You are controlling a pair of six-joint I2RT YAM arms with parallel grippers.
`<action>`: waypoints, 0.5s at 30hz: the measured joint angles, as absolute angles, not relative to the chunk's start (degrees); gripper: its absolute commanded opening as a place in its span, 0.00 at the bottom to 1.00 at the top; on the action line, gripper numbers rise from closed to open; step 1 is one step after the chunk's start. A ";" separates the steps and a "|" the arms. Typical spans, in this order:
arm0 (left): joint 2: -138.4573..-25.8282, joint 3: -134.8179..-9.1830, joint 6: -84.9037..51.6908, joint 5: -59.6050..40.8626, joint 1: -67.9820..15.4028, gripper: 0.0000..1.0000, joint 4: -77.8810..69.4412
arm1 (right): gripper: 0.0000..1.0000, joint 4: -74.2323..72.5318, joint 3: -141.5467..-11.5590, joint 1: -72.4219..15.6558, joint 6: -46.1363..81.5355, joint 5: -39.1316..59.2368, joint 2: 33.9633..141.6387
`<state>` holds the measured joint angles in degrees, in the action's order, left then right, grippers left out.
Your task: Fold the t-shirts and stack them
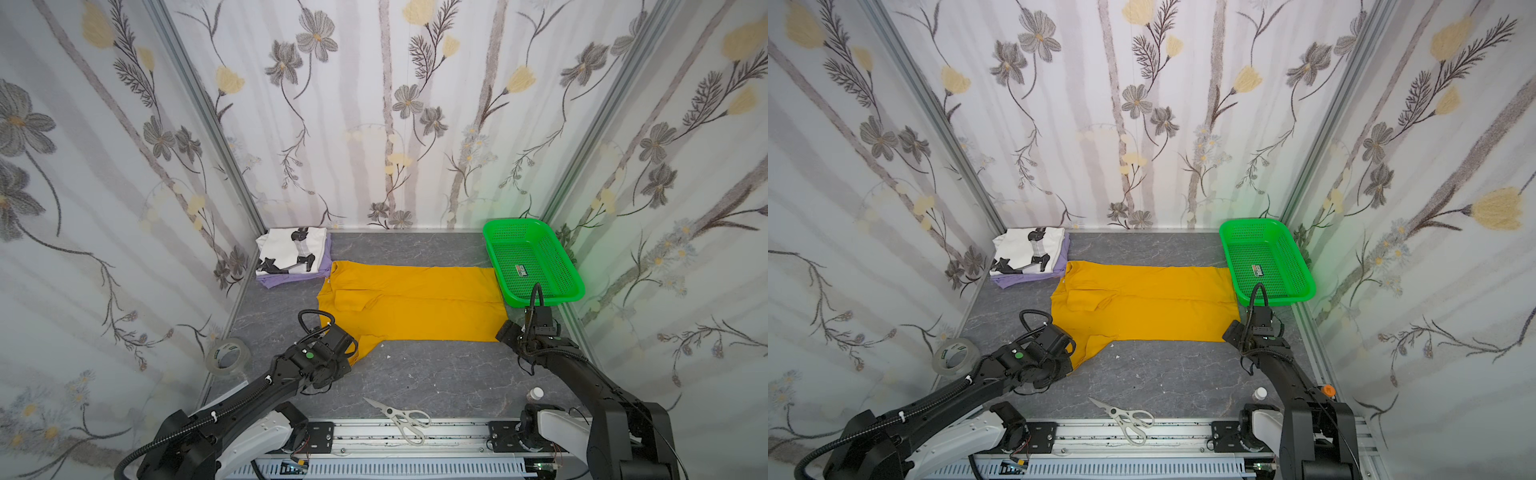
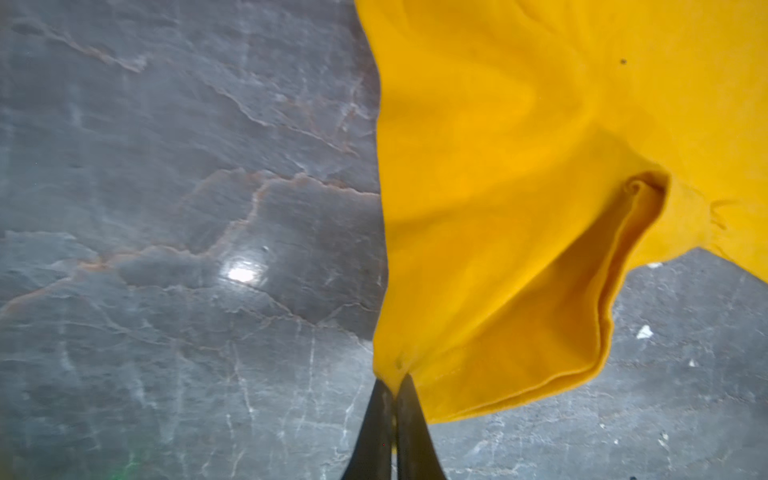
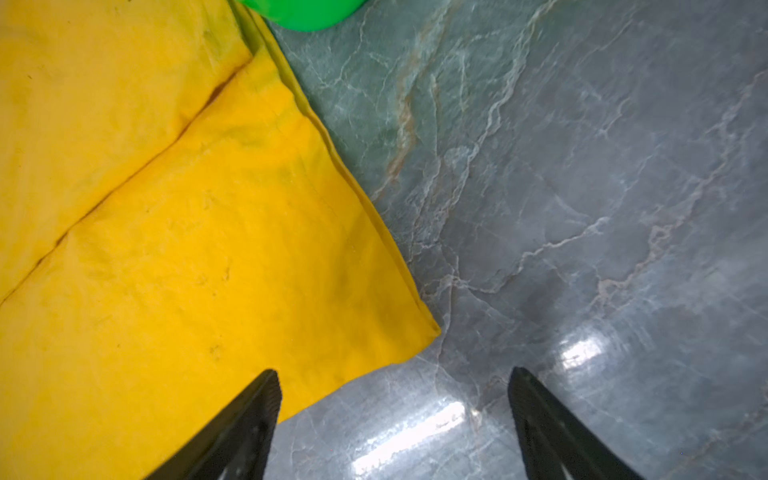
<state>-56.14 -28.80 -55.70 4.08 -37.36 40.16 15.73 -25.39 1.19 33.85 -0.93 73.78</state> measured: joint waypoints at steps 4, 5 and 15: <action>-55.42 -28.82 -54.24 4.71 -35.00 0.00 41.41 | 0.57 15.29 -25.89 1.19 33.82 0.14 75.85; -55.31 -28.86 -53.98 4.78 -34.41 0.00 41.67 | 0.53 14.87 -26.20 1.19 33.78 0.19 76.44; -53.15 -28.34 -51.42 4.93 -31.59 0.00 41.80 | 0.50 14.72 -25.71 0.16 33.78 2.79 76.29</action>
